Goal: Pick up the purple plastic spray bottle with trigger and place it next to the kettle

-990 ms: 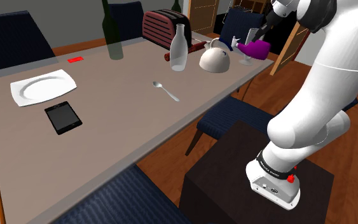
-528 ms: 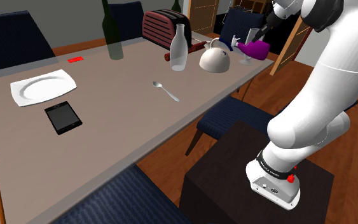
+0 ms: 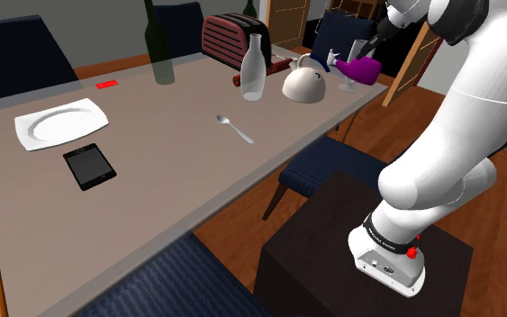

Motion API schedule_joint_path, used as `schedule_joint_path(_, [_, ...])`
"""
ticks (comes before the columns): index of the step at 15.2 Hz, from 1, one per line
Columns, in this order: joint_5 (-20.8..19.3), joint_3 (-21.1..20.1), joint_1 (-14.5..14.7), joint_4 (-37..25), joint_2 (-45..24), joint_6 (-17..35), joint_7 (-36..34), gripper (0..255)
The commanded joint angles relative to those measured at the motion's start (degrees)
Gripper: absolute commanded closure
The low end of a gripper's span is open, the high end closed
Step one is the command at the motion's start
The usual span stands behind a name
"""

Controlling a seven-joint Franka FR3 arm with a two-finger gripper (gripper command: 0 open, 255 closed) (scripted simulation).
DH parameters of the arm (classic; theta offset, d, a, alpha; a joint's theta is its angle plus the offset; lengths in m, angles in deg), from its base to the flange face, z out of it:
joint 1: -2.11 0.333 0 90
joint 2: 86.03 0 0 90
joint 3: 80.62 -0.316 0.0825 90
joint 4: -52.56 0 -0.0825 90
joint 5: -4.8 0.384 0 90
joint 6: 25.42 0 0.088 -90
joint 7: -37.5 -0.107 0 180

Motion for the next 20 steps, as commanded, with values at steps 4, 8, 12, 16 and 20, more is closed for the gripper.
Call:
schedule_joint_path(4, [-0.25,-0.28,-0.41,-1.04,-6.58,-2.17,-0.69,0])
schedule_joint_path(8, [-0.6,-0.27,-0.16,1.14,-5.28,-1.23,-0.48,0])
schedule_joint_path(12, [-3.51,1.0,-0.52,-1.22,-1.81,-6.5,-2.2,0])
schedule_joint_path(16, [-3.51,1.02,-0.51,-1.22,-1.81,-6.5,-2.2,0])
schedule_joint_path(20, [-3.5,1.02,-0.51,-1.22,-1.81,-6.5,-2.2,0])
